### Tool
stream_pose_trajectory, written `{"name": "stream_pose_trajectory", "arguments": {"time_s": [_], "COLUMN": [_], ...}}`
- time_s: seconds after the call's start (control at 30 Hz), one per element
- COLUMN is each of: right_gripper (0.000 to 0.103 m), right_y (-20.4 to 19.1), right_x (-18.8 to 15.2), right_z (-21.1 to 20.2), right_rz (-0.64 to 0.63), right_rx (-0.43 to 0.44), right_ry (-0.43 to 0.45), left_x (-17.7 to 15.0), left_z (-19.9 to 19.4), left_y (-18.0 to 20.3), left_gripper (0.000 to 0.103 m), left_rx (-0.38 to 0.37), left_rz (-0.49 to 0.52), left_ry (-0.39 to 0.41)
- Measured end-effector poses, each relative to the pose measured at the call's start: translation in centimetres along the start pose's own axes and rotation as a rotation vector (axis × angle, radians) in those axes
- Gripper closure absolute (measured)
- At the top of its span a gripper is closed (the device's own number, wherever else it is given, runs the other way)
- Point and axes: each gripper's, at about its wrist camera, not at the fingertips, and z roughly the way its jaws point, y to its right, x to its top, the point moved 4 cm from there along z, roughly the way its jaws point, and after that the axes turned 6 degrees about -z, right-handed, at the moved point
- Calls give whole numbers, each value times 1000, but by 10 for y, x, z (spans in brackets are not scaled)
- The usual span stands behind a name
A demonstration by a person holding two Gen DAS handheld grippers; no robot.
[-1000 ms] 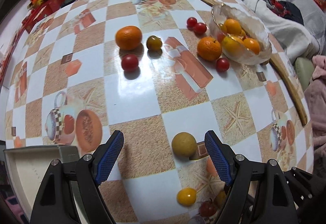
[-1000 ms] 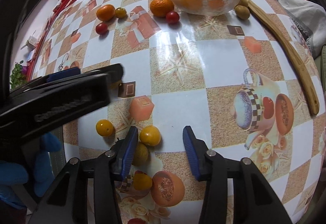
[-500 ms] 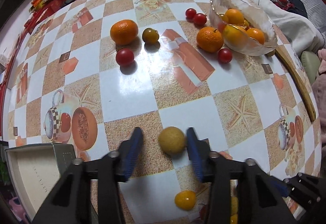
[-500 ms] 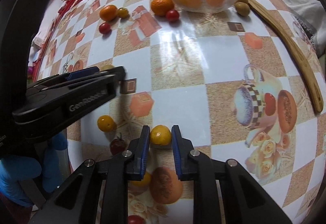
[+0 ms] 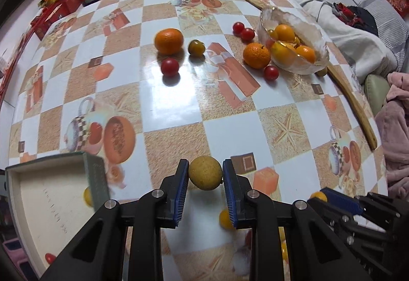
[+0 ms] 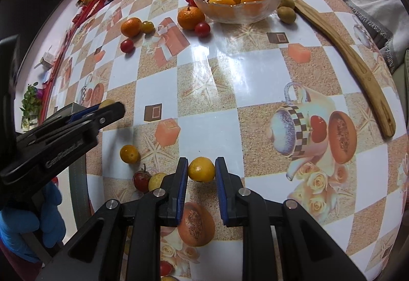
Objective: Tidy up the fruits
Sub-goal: 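Carry both fruits into the cream tray and open both tools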
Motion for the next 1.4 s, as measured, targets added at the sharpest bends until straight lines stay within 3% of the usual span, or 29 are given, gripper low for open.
{"name": "stream_pose_trajectory", "arguments": {"time_s": [0.5, 1.4], "right_gripper": [80, 80], "right_y": [-33, -220], "right_x": [5, -2], "right_z": [-14, 27], "right_rz": [-68, -396], "right_rx": [23, 133], "right_ry": [11, -79], "left_x": [-30, -142], "left_z": [-43, -88], "left_y": [-54, -211], "left_gripper": [74, 74], "left_rx": [27, 181], "left_rz": [-104, -390], "left_ry": [38, 23]}}
